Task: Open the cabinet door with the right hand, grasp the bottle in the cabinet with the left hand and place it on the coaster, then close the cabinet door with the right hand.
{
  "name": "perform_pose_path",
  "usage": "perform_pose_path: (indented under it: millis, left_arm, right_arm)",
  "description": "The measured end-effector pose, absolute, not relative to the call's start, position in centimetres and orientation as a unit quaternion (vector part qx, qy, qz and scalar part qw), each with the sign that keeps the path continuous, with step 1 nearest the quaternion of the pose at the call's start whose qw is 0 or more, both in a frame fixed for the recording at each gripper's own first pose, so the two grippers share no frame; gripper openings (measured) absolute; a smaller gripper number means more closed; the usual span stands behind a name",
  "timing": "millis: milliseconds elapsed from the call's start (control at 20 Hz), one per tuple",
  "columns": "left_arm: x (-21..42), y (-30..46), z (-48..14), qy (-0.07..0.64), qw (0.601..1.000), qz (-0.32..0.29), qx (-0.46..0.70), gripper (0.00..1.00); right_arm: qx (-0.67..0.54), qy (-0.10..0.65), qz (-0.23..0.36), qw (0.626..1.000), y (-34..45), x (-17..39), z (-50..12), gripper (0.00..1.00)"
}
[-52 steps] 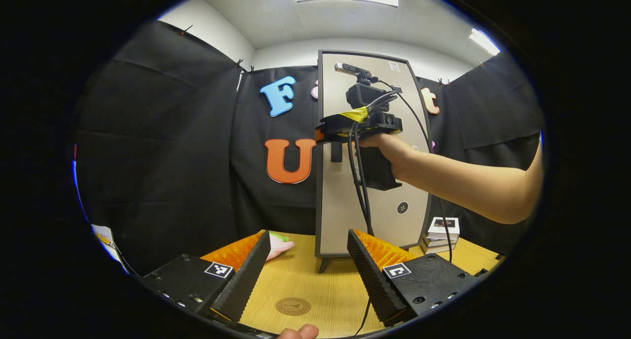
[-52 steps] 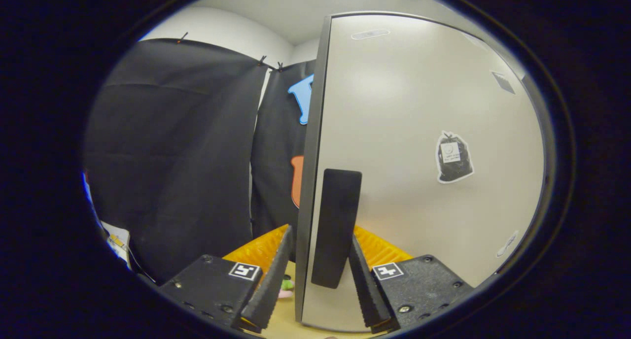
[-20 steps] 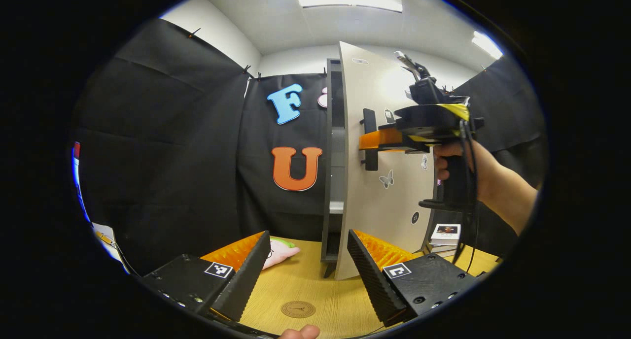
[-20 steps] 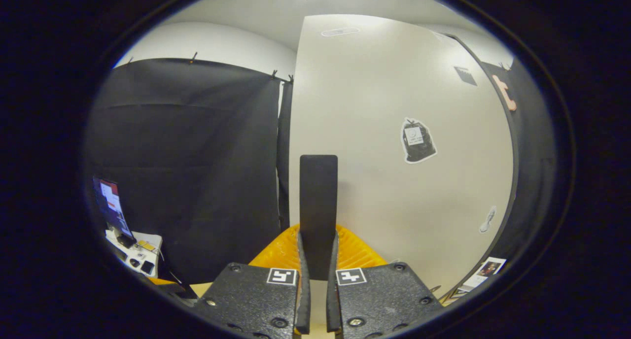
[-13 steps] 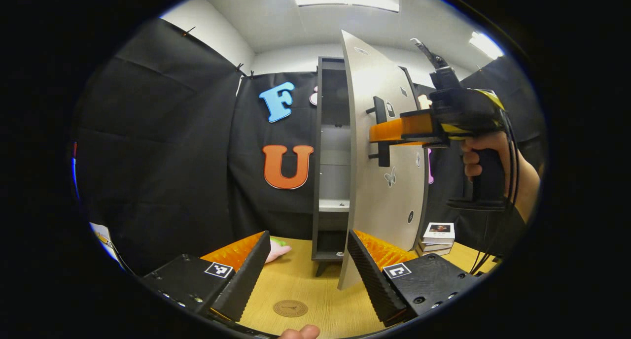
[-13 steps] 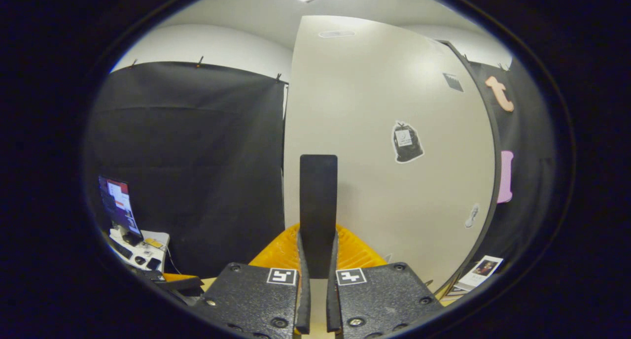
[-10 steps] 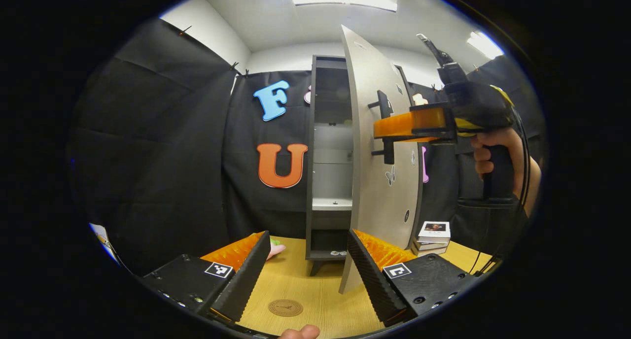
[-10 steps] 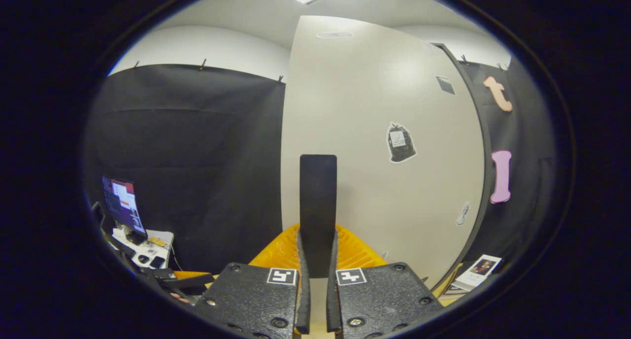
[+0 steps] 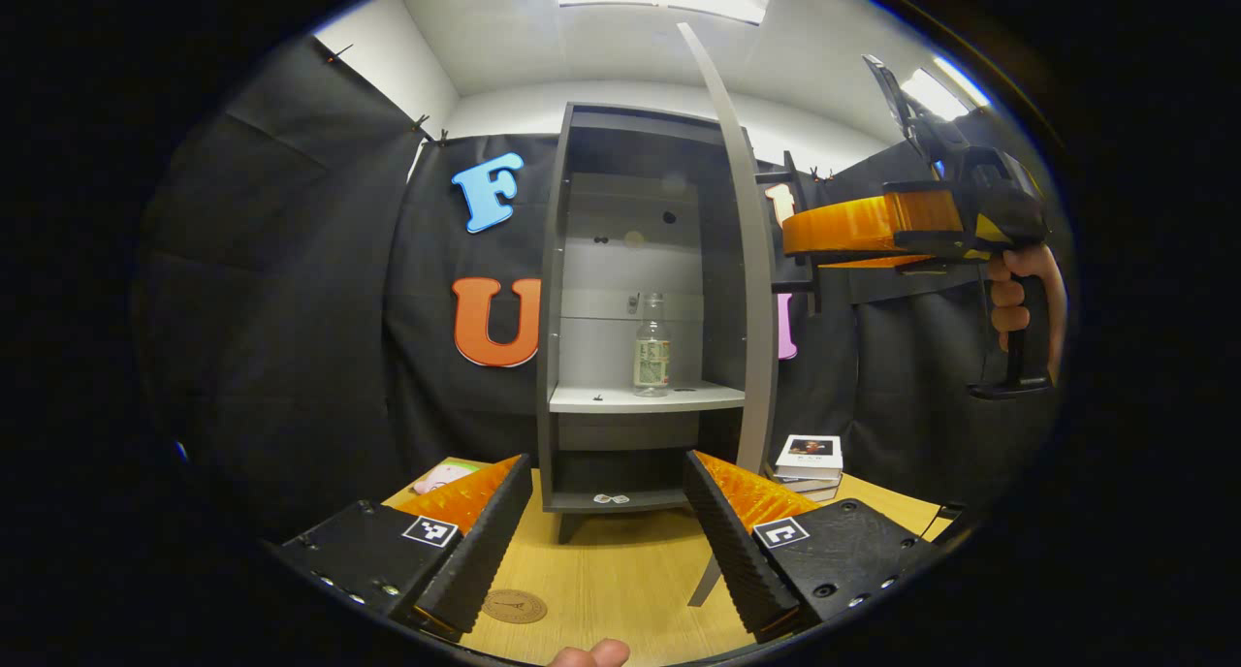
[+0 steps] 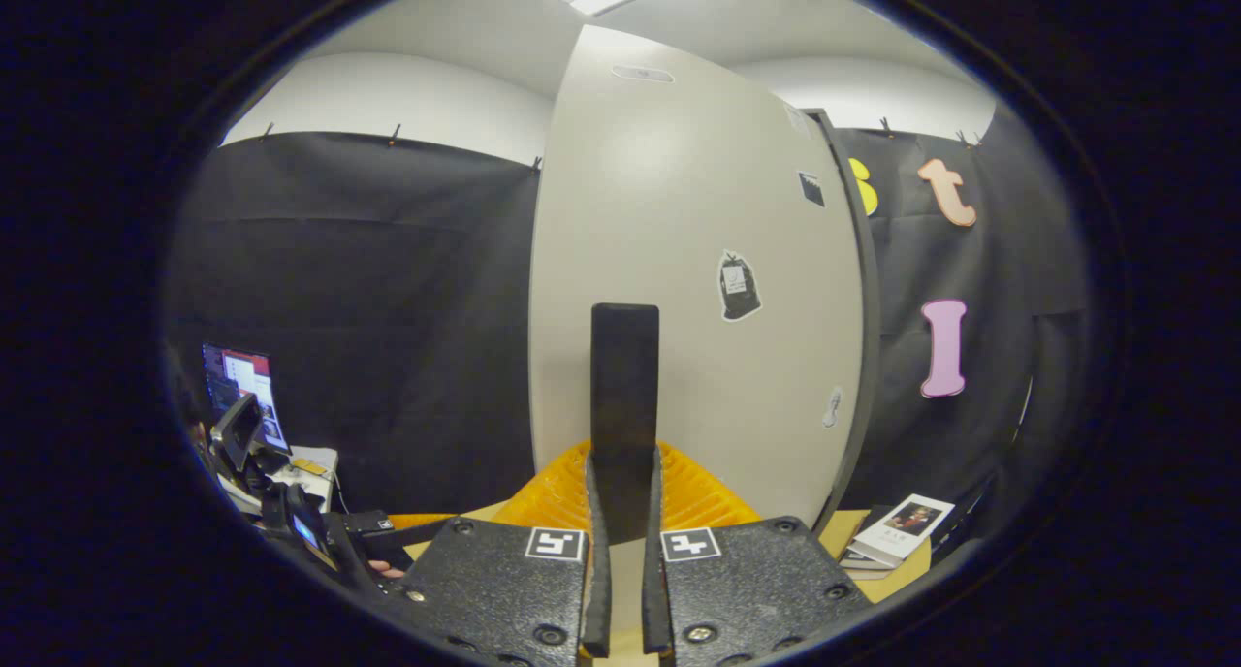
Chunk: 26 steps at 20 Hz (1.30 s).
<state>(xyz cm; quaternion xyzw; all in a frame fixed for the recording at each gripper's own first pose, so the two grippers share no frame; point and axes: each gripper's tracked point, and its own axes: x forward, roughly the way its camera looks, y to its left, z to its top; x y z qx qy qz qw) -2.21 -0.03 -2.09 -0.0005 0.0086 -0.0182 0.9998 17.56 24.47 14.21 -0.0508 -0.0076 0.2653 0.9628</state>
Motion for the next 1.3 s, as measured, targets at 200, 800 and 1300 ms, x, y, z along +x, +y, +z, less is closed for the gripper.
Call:
perform_pose_path:
  millis: [200,800,1300]
  left_arm:
    - [-2.2,-2.5,-2.0,0.013,0.999,-0.049,-0.004,0.95]
    - [-2.5,-7.1,-2.2,0.013,0.995,-0.096,0.011,0.95]
    - [-2.8,-8.2,-2.7,0.021,0.995,-0.099,0.013,0.95]
  right_arm:
    - [-0.052,-0.018,0.228,0.972,22.7,17.7,14.5,0.16]
    - [-0.073,-0.027,0.047,0.996,14.3,17.3,15.4,0.10]
    - [-0.014,-0.023,0.033,0.999,11.9,18.8,15.5,0.04]
